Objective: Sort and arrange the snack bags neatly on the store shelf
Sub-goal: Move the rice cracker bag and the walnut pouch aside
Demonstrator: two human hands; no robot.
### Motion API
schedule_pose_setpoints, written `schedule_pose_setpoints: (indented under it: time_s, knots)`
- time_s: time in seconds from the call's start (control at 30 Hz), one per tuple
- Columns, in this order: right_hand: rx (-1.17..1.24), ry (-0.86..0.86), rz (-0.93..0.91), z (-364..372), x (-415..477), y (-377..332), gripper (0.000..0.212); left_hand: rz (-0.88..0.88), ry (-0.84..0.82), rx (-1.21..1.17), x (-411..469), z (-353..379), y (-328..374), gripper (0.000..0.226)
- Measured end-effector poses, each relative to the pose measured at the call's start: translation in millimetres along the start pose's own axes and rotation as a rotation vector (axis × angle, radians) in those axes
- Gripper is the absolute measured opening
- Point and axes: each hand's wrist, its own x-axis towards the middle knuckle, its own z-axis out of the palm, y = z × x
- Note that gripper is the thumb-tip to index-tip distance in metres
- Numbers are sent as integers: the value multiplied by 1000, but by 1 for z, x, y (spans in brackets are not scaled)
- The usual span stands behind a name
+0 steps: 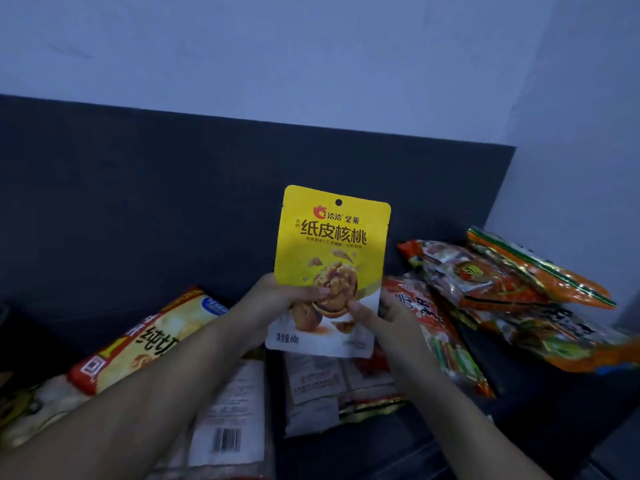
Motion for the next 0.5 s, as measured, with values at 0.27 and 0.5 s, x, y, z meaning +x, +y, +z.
schedule_pose_setpoints:
  time_s: [0.27,0.5]
  knots:
    - [-439,-86,11,-24,28,35,12,61,400,-52,-26,-60,4,21]
    - [-557,-255,-149,-17,14,39,23,44,564,19,-49,-66,10,37]
